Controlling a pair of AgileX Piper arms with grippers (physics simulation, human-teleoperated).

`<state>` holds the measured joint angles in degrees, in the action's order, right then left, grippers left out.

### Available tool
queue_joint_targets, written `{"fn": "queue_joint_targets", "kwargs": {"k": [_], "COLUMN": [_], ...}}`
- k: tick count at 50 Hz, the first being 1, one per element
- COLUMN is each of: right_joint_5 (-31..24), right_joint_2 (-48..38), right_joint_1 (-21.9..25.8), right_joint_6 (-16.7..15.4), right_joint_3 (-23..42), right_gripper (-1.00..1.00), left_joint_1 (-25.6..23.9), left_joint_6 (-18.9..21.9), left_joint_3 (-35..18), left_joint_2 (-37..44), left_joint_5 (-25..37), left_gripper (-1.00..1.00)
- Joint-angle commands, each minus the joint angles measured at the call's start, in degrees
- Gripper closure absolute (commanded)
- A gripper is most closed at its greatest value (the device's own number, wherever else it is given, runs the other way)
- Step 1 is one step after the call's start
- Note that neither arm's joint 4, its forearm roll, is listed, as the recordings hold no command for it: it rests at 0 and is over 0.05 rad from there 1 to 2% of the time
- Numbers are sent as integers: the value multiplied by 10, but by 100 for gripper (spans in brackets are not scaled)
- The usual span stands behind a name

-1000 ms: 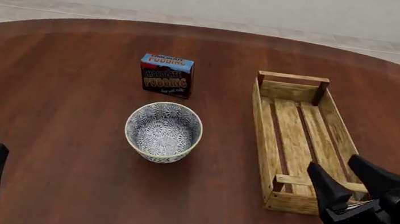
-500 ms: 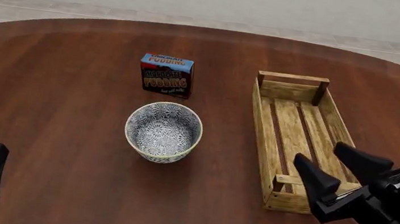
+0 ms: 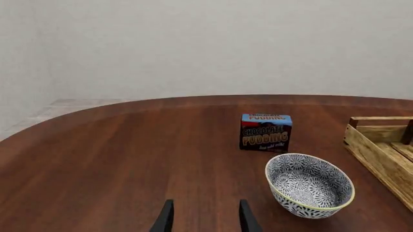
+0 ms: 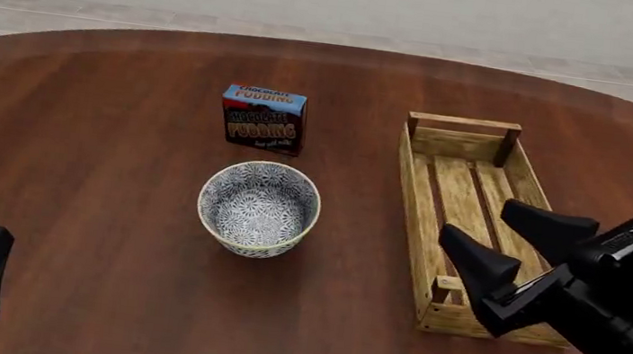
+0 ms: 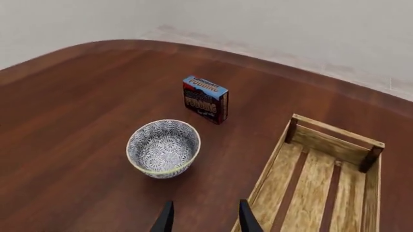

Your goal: Pick up the bowl on the left and put it in the tray.

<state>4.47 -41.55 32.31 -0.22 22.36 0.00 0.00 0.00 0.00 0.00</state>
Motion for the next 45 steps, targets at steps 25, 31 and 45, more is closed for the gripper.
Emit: {"fn": "queue_joint_targets", "kwargs": {"k": [25,31,45], "right_joint_5": [-21,-25,-31], "right_joint_2": [-104,-114,-159], "right_joint_1": [85,85,90], "right_joint_6": [35,37,75], "right_joint_3": [78,91,132], "right_gripper": [-100,-100,-100], "left_joint_1": [0,0,0], "left_joint_6": [0,0,0], "left_joint_3": [0,0,0], "left_joint_2": [0,0,0], "left_joint_5": [0,0,0], "left_gripper": [-100,-100,-100]}}
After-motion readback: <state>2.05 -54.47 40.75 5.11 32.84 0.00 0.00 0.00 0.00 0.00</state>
